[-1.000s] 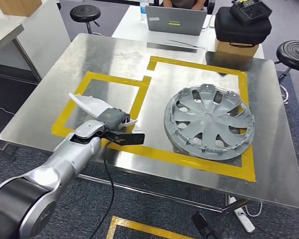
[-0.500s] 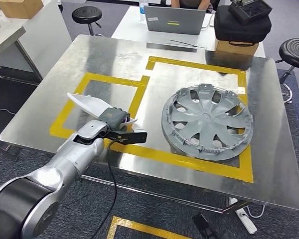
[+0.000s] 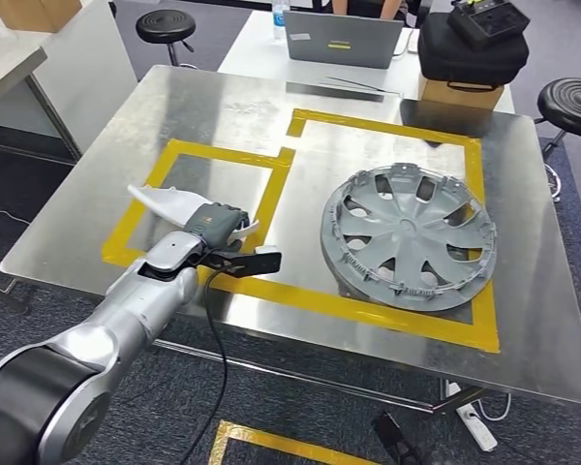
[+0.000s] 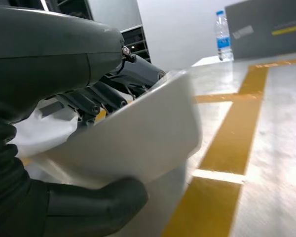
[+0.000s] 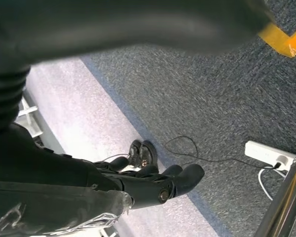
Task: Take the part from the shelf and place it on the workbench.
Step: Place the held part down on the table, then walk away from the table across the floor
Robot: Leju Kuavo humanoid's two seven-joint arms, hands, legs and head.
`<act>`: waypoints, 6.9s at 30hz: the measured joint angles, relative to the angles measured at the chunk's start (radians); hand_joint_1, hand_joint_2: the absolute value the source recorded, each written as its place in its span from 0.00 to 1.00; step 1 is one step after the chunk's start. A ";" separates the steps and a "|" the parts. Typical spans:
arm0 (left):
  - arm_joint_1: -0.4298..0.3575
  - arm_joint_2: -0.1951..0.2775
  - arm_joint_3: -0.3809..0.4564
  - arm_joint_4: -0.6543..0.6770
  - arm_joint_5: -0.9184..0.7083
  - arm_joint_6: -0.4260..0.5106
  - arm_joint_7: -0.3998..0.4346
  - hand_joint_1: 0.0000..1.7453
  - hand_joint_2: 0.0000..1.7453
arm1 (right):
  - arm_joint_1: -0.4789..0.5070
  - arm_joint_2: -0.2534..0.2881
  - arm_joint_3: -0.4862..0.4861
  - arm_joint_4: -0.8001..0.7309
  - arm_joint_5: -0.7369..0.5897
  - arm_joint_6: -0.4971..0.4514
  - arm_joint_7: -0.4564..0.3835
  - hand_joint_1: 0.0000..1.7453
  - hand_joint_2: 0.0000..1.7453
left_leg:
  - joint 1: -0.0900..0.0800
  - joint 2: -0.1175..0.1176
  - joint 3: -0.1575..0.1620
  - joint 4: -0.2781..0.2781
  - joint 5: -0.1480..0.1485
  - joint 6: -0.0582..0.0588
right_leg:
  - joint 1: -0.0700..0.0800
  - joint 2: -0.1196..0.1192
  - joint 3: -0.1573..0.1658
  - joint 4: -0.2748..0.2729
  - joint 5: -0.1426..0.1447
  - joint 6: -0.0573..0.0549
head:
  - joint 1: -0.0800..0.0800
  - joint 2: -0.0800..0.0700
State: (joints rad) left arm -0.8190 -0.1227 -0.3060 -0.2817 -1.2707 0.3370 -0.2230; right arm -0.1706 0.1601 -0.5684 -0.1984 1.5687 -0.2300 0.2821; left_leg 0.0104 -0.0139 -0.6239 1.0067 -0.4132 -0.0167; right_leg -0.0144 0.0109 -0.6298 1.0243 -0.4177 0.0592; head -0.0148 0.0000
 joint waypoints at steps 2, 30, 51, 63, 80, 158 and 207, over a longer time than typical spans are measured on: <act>-0.005 -0.004 0.006 0.000 0.004 0.018 -0.001 0.00 1.00 | 0.000 0.000 0.000 0.000 0.000 0.000 0.002 0.00 0.00 | 0.002 0.000 0.001 -0.002 0.002 0.013 | -0.001 -0.002 -0.025 0.055 -0.035 0.009 | 0.005 0.000; -0.039 -0.024 0.056 -0.020 0.115 0.126 -0.140 0.00 1.00 | 0.002 0.000 -0.002 0.000 -0.003 -0.001 0.002 0.00 0.00 | -0.005 0.000 0.002 -0.002 0.001 -0.002 | 0.007 0.000 -0.001 0.000 0.004 -0.011 | 0.003 0.000; 0.379 -0.155 0.105 -0.995 1.292 -0.186 -0.475 0.00 1.00 | 0.051 -0.001 -0.040 0.000 -0.045 -0.056 -0.020 0.00 0.00 | -0.004 0.002 -0.098 0.227 -0.134 -0.025 | -0.001 0.002 0.008 0.007 -0.012 -0.039 | 0.004 0.000; 0.591 -0.178 0.049 -1.295 1.538 -0.345 -0.411 0.00 0.00 | 0.088 -0.001 -0.089 0.000 -0.087 -0.085 -0.031 0.00 0.00 | -0.003 0.001 0.018 -0.003 -0.016 0.018 | 0.006 -0.001 -0.003 0.039 -0.043 0.003 | 0.006 0.000; 0.703 -0.135 -0.065 -1.346 1.374 -0.298 -0.459 0.00 0.00 | 0.101 0.003 -0.146 0.000 -0.119 -0.097 -0.024 0.00 0.00 | -0.004 0.001 -0.036 0.126 -0.099 -0.024 | 0.002 -0.001 0.042 -0.004 -0.029 -0.037 | 0.005 0.000; 0.803 -0.123 -0.025 -1.221 1.386 -0.729 -0.476 0.00 1.00 | 0.099 -0.004 -0.161 0.000 -0.038 -0.031 -0.116 0.00 0.00 | -0.005 0.011 0.068 -0.038 -0.023 0.033 | 0.005 -0.005 -0.083 0.212 -0.142 0.015 | 0.008 0.000; 0.642 -0.065 0.203 0.033 1.014 -0.233 0.071 0.00 1.00 | 0.097 -0.003 -0.103 0.000 -0.008 -0.029 -0.082 0.00 0.00 | -0.008 0.014 -0.057 0.208 -0.094 -0.031 | 0.007 -0.009 0.079 -0.062 -0.007 -0.044 | -0.001 0.000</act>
State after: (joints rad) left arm -0.1768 -0.1873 -0.1027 -0.2485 -0.2567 0.1044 -0.1519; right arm -0.0734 0.1575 -0.6711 -0.1980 1.5612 -0.2588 0.1996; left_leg 0.0023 0.0002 -0.6811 1.2147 -0.5073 -0.0477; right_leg -0.0072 0.0017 -0.5504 0.9625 -0.4243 0.0154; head -0.0158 0.0000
